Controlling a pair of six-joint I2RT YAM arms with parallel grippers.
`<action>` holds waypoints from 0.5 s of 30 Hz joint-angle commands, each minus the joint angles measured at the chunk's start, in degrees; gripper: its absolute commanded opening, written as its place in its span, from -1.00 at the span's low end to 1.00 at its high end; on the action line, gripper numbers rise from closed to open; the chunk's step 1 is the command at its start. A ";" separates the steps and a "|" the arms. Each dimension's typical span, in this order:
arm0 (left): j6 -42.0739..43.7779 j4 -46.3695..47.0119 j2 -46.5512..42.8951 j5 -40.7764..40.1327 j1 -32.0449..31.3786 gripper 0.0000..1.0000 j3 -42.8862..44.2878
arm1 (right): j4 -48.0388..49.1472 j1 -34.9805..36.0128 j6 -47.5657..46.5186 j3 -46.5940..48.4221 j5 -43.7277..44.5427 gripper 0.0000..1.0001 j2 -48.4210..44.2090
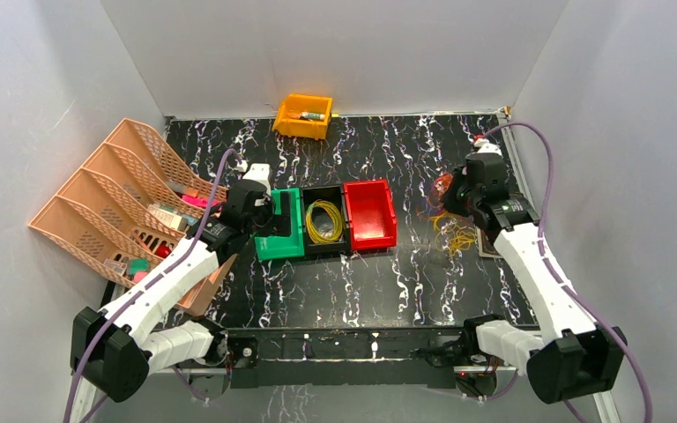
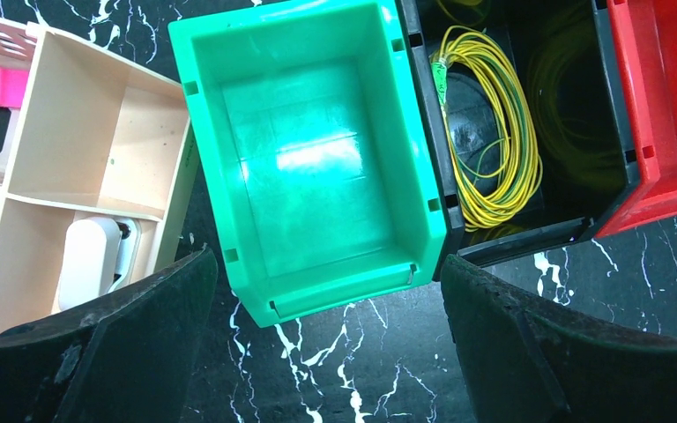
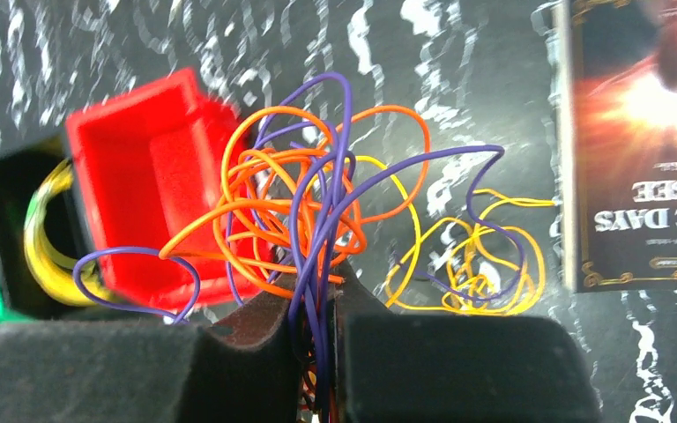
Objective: Untangle the cables
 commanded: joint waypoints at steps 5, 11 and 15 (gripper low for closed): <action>0.29 -1.15 -0.42 -2.37 0.20 0.97 1.68 | -12.63 18.10 3.75 4.12 0.29 -1.00 -4.86; 0.20 -1.18 -0.64 -2.87 0.17 0.97 1.53 | -9.85 27.98 7.53 -0.49 -3.98 -1.00 -8.74; 0.24 -1.29 -0.36 -2.93 0.12 0.97 1.68 | -2.04 33.04 10.14 -7.11 -5.89 -1.00 -10.67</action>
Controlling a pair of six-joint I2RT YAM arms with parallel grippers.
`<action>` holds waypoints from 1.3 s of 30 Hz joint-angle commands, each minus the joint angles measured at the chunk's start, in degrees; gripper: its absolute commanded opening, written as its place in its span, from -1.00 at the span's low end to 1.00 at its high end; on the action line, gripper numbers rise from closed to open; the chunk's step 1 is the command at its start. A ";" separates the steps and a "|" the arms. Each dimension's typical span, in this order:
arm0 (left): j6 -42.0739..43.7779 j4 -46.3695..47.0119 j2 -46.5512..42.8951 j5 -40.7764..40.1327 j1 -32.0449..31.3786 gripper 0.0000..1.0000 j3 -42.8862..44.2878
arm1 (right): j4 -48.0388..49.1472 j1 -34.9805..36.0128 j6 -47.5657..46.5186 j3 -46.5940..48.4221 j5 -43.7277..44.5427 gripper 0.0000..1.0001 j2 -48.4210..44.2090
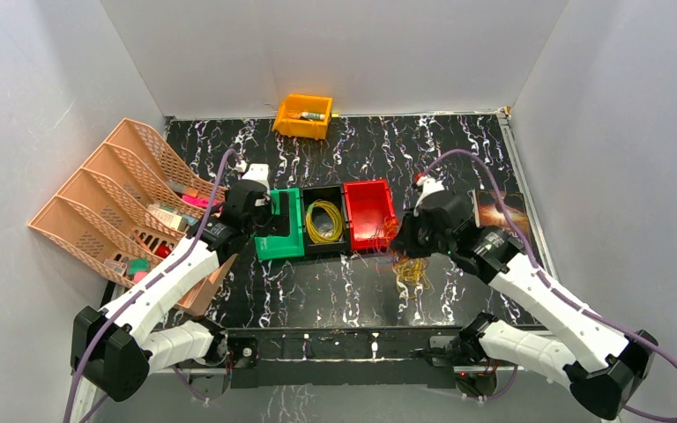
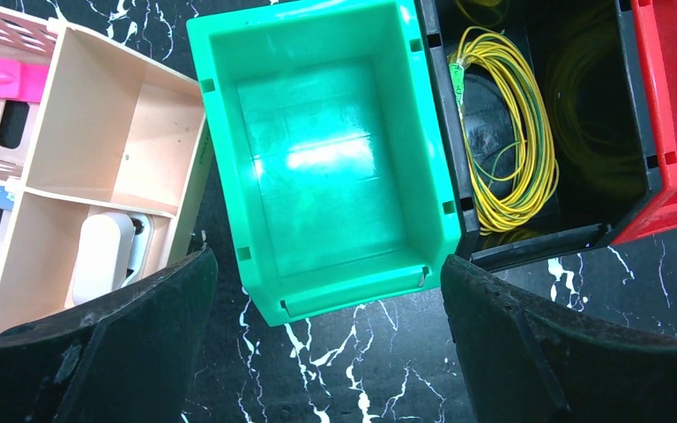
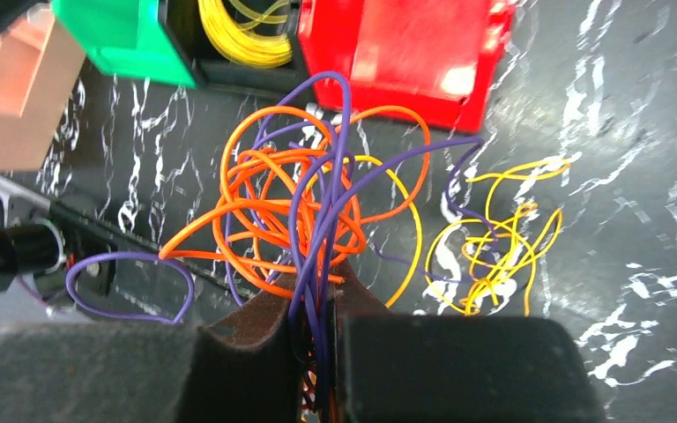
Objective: Untangle the cables
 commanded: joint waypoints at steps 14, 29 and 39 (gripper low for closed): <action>-0.94 -0.67 0.38 -0.88 0.16 0.97 1.90 | 22.14 12.41 2.86 -12.71 2.86 -0.18 7.65; -3.37 -0.44 -0.38 0.21 0.18 0.97 0.97 | 3.02 12.39 4.13 -6.07 24.85 0.29 6.75; -3.84 -0.30 -2.43 2.16 0.12 0.97 0.11 | -0.13 5.88 5.14 -6.15 21.73 -0.01 10.53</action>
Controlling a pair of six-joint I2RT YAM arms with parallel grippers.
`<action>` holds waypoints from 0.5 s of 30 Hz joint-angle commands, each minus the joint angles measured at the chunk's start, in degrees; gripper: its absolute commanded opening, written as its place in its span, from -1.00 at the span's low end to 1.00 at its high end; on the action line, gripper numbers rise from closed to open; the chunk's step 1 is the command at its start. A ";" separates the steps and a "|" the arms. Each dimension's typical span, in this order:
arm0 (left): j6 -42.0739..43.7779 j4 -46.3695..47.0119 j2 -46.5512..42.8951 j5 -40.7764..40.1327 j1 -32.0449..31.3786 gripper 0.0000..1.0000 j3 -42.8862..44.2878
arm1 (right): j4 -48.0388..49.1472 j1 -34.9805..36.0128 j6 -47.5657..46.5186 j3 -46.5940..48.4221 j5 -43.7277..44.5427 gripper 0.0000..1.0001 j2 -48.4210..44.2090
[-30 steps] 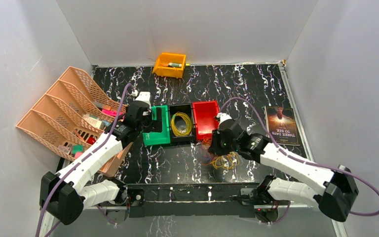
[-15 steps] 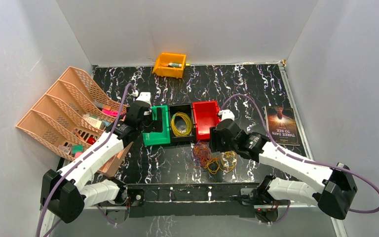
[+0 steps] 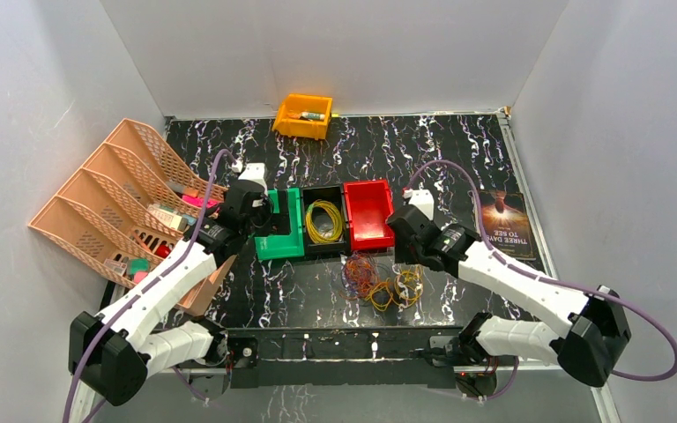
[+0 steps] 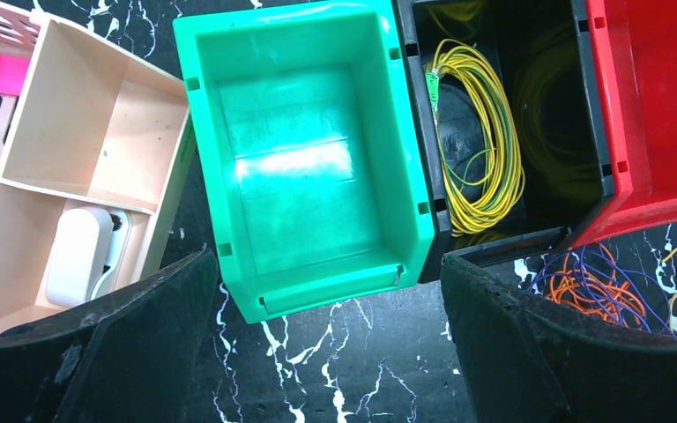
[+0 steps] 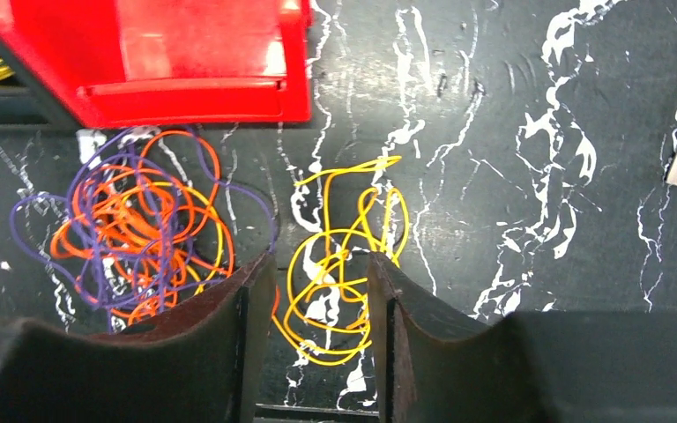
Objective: Untangle the cables
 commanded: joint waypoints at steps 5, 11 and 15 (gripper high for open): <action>-1.47 -0.24 -0.02 1.84 0.10 0.97 0.16 | 0.40 -8.22 -2.38 -0.60 -6.11 -0.07 2.27; -2.20 0.23 0.82 2.95 0.11 0.97 0.46 | 1.71 -11.05 -4.05 -3.05 -9.50 -0.13 3.51; -1.87 0.37 0.10 3.52 0.16 0.97 0.48 | 2.89 -12.37 -3.91 -4.03 -12.63 -0.26 4.83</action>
